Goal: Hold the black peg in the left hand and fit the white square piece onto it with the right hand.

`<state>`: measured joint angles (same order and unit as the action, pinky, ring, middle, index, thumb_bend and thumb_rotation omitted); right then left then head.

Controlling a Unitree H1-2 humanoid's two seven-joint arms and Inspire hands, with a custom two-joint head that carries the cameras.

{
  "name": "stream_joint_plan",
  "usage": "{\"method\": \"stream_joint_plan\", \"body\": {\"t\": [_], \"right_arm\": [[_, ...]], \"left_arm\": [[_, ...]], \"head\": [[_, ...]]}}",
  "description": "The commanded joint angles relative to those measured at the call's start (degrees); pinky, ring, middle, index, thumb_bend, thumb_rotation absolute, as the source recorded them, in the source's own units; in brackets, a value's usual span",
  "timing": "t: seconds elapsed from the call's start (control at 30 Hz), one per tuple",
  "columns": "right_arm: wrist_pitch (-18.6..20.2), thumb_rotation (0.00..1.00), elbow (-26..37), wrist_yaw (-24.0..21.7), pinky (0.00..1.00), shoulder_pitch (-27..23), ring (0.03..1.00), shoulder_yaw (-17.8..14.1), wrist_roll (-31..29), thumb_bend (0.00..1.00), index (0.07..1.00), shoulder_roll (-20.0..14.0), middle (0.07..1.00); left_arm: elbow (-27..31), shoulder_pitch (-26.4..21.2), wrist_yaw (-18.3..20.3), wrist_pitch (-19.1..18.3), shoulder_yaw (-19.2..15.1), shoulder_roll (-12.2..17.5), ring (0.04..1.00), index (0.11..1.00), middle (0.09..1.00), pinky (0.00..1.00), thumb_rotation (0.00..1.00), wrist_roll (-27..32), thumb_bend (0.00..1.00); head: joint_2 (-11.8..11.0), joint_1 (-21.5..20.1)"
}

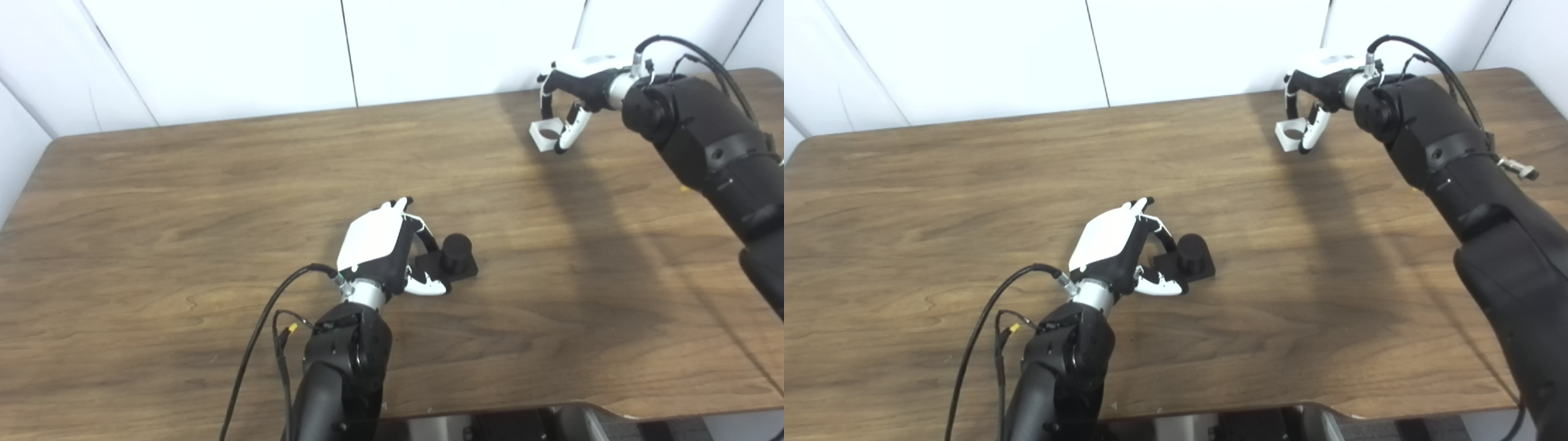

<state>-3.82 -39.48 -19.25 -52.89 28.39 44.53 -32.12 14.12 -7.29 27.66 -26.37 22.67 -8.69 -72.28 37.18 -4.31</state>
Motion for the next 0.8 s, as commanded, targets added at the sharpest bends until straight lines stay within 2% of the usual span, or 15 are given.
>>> {"method": "stream_joint_plan", "body": {"t": [0.0, 0.23, 0.57, 0.77], "right_arm": [[2.2, 0.15, 4.8, -1.5, 1.0, -2.3, 1.0, -1.8, -0.5, 0.53, 0.49, -1.9, 0.93], [4.1, 0.15, 16.8, -7.5, 1.0, 0.0, 1.0, -3.9, -1.5, 0.53, 0.489, -2.7, 0.934], [7.9, 0.15, 30.0, -15.2, 1.0, 2.9, 1.0, -5.3, -1.0, 0.53, 0.49, -2.8, 0.917], [8.2, 0.15, 36.6, -19.9, 1.0, 4.4, 1.0, -6.5, -3.4, 0.53, 0.49, -2.5, 0.914]], "left_arm": [[-1.5, 0.0, -0.1, -0.4, 0.1, -0.8, 1.0, 0.482, 0.985, 1.0, 0.05, -0.9, 0.52], [-1.5, -0.1, 0.0, -0.5, -0.1, -0.5, 1.0, 0.482, 0.987, 1.0, 0.05, -0.5, 0.52], [-1.7, -0.2, 0.1, -0.4, 0.0, -0.4, 1.0, 0.483, 0.988, 1.0, 0.05, -0.7, 0.52], [-1.9, -0.4, 0.1, -0.5, 0.2, -0.4, 1.0, 0.482, 0.986, 1.0, 0.05, -1.1, 0.52]], "head": [[0.0, 0.0], [-0.1, 0.0], [-0.2, -0.2], [-0.1, 0.0]]}}
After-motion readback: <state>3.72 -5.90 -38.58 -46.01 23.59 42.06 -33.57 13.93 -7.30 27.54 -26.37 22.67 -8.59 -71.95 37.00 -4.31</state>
